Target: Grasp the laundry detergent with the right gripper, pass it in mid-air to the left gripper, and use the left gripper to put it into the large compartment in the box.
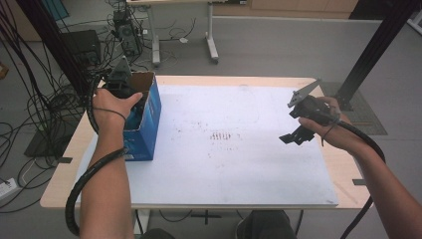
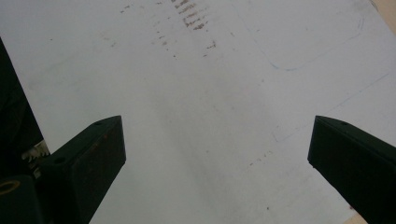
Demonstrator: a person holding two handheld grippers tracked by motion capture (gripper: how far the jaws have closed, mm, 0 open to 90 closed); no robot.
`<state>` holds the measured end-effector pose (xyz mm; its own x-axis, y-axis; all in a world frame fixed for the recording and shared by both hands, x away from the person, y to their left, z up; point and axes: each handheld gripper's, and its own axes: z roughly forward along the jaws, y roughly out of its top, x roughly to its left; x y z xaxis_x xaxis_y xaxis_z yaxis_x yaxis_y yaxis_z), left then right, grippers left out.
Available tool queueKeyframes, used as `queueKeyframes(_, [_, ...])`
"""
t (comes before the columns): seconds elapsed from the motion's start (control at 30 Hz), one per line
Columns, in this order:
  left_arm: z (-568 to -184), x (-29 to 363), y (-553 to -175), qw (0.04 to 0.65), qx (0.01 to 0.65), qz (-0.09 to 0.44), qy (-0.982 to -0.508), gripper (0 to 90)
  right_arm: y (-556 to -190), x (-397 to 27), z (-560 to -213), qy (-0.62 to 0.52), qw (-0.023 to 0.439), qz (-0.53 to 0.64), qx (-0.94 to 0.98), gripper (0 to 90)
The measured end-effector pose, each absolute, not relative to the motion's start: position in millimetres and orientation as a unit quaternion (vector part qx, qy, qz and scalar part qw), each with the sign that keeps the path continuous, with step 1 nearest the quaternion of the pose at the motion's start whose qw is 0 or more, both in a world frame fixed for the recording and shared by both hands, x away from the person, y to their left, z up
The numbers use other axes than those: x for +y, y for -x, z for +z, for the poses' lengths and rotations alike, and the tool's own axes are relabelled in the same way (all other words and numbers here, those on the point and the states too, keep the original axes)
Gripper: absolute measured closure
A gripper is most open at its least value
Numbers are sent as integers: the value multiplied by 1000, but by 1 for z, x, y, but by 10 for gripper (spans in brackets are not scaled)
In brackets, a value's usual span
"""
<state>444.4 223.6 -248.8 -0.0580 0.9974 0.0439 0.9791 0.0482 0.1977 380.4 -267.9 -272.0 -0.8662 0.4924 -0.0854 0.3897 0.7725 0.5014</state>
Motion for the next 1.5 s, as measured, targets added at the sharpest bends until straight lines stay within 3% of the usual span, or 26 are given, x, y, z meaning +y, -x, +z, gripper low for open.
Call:
queueKeyframes(0.43, [-207, 211, -427, 63, 704, 116, -698, 217, -387, -273, -275, -266, 108, 234, 929, 37])
queueKeyframes(0.73, [-182, 175, -423, 101, 664, 128, -730, 157, -396, -270, -268, -279, 115, 226, 926, 36])
queueKeyframes(1.17, [-186, 114, -441, 116, 612, 118, -773, 106, -406, -266, -265, -267, 119, 213, 932, 37])
queueKeyframes(1.5, [-189, 101, -453, 111, 610, 117, -776, 100, -408, -272, -267, -268, 117, 209, 933, 38])
